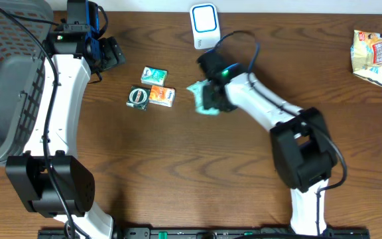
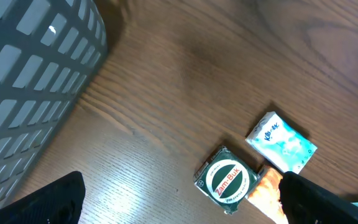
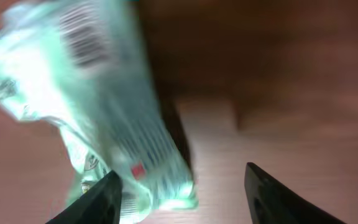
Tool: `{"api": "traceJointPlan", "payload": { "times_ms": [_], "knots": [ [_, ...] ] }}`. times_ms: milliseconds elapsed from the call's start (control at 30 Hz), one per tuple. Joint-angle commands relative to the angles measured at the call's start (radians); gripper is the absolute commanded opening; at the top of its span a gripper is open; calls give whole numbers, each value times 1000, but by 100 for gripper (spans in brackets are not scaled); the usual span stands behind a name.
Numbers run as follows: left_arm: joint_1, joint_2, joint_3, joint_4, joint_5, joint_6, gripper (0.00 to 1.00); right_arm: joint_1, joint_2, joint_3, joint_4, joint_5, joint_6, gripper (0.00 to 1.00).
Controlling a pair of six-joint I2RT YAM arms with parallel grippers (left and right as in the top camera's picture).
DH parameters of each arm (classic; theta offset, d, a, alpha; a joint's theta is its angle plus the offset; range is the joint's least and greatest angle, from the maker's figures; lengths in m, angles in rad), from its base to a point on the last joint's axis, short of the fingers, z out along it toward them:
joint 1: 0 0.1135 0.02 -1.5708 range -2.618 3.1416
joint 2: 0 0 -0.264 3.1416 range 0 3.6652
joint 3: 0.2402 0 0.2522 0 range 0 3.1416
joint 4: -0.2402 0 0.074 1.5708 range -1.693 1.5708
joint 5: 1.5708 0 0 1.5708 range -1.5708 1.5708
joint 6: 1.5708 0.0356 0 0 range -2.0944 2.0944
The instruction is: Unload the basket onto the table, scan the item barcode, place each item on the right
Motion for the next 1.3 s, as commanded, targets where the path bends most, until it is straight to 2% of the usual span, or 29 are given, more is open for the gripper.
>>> {"api": "traceJointPlan", "payload": {
  "times_ms": [0, 33, 100, 133, 200, 300, 467, 633, 767, 867, 1100, 1267],
  "knots": [
    [0, 6, 6, 0, -13, 6, 98, -57, -47, 60, -38, 64, -170, 57],
    [0, 6, 6, 0, -13, 6, 98, -66, -51, 66, -48, 39, -171, 57],
    [0, 6, 6, 0, -13, 6, 98, -89, -53, 75, -74, -183, -226, 56],
    [0, 6, 6, 0, -13, 6, 98, -97, -52, 73, -88, -362, -265, 57],
    [0, 6, 6, 0, -13, 6, 98, -95, -51, 66, -96, -436, -267, 56],
    [0, 6, 6, 0, -13, 6, 98, -79, -51, 50, -97, -424, -262, 55],
    [0, 6, 6, 0, -13, 6, 98, -68, -51, 11, -87, -274, -125, 55],
    [0, 6, 6, 0, -13, 6, 98, -80, -50, -66, 3, -240, -99, 56],
    [0, 6, 6, 0, -13, 6, 98, -98, -50, -113, 23, -13, 13, 56],
    [0, 6, 6, 0, -13, 6, 98, -134, -51, -104, 44, 89, 29, 57],
    [0, 6, 6, 0, -13, 6, 98, -225, -51, 41, 102, 2, 27, 59],
    [0, 6, 6, 0, -13, 6, 98, -260, -51, 145, 106, -261, -31, 59]
  ]
}}
